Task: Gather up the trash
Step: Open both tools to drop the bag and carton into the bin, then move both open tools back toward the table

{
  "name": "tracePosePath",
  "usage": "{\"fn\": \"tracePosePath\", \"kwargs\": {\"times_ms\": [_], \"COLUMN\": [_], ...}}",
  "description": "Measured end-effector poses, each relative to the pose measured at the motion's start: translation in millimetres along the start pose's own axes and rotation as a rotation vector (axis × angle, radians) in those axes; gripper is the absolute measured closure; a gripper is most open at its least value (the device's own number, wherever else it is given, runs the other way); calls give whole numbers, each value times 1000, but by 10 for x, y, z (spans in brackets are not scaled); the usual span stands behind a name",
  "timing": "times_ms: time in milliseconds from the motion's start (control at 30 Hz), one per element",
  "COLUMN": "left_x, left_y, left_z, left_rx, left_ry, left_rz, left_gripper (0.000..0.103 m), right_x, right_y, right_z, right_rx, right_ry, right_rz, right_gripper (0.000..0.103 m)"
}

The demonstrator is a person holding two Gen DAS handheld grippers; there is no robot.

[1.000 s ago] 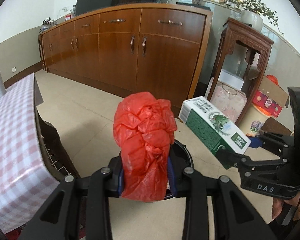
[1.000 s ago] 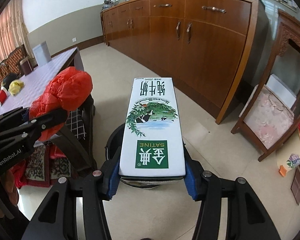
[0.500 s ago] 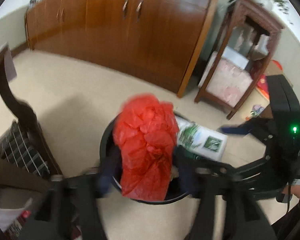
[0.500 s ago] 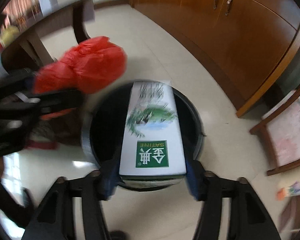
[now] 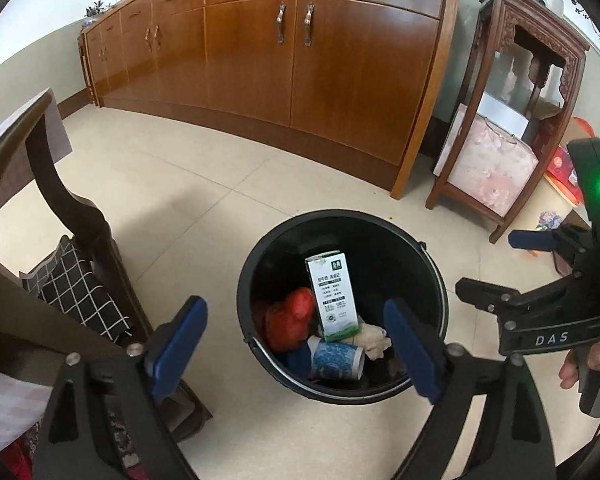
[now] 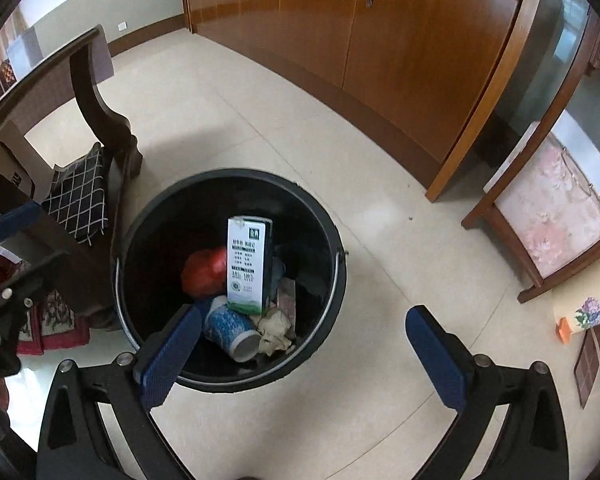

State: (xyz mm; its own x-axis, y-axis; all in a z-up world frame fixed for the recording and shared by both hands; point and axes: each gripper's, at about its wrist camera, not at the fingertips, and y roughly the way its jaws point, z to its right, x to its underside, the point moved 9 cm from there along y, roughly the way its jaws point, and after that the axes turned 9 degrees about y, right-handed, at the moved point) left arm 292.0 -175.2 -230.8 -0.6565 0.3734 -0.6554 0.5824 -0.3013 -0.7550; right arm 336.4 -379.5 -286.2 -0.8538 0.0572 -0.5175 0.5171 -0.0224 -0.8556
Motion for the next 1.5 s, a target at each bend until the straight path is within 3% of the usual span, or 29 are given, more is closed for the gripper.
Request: {"fn": "tracePosePath", "kwargs": {"times_ms": [333, 800, 1500], "left_x": [-68, -145, -14], "left_y": [-71, -800, -1826], "left_z": [-128, -266, -912], "left_rx": [-15, -86, -237], "left_ry": [4, -10, -99], "left_rz": [21, 100, 211], "left_gripper": [12, 12, 11], "right_x": [-56, -87, -181], "right_y": [-279, -1093, -2043], "right_z": [-72, -433, -1210], "right_rx": [-11, -49, -128], "right_ry": [-3, 5, -68], "right_rz": [57, 180, 332], "right_gripper": [0, 0, 0]}}
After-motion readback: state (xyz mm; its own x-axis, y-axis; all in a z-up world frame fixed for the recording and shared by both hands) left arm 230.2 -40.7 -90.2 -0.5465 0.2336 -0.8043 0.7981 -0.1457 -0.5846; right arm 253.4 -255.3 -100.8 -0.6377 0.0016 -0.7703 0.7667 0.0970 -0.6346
